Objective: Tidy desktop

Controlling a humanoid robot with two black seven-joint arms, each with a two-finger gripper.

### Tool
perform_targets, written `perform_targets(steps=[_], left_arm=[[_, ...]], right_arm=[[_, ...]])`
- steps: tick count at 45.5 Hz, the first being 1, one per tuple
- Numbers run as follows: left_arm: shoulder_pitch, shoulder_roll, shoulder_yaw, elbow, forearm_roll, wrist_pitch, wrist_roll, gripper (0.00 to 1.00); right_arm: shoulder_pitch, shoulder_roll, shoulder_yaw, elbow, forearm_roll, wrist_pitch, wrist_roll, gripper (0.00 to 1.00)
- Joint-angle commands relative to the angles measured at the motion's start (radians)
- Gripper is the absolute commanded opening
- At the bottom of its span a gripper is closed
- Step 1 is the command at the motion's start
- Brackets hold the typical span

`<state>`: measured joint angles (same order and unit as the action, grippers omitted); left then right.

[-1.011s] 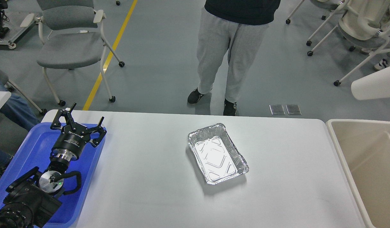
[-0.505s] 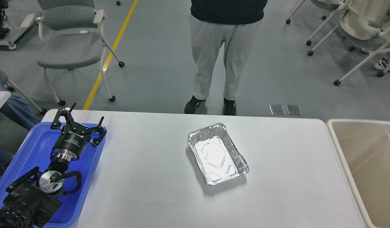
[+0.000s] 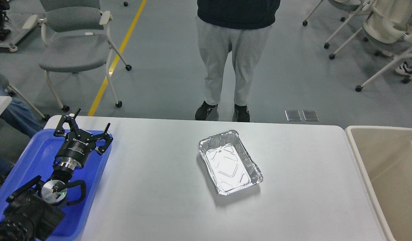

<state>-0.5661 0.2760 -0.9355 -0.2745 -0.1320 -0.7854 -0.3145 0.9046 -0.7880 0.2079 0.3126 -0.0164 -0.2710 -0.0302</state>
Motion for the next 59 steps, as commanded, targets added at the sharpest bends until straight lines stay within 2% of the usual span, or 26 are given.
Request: perform_targets(steps=[1, 10, 18, 29, 42, 59], left_arm=[[0.0, 0.0, 0.001, 0.0, -0.001, 0.0, 0.0, 1.0], [0.0, 0.0, 0.0, 0.0, -0.001, 0.0, 0.0, 1.0], [0.0, 0.0, 0.0, 0.0, -0.001, 0.0, 0.0, 1.0], [0.0, 0.0, 0.001, 0.001, -0.001, 0.0, 0.0, 1.0], [0.0, 0.0, 0.001, 0.0, -0.001, 0.0, 0.0, 1.0], [0.0, 0.0, 0.001, 0.0, -0.001, 0.0, 0.0, 1.0]], right_arm=[[-0.112, 0.203, 0.071, -0.225, 0.124, -0.024, -0.004, 0.0], [-0.148, 0.251, 0.188, -0.225, 0.15, -0.011, -0.022, 0.0], [-0.181, 0.279, 0.26, -0.225, 0.156, -0.011, -0.02, 0.0], [-0.239, 0.282, 0.323, -0.225, 0.161, 0.061, -0.017, 0.0], [-0.297, 0.303, 0.364, -0.225, 0.161, 0.125, -0.013, 0.0], [-0.336, 0.328, 0.363, -0.224, 0.161, 0.131, -0.01, 0.0]])
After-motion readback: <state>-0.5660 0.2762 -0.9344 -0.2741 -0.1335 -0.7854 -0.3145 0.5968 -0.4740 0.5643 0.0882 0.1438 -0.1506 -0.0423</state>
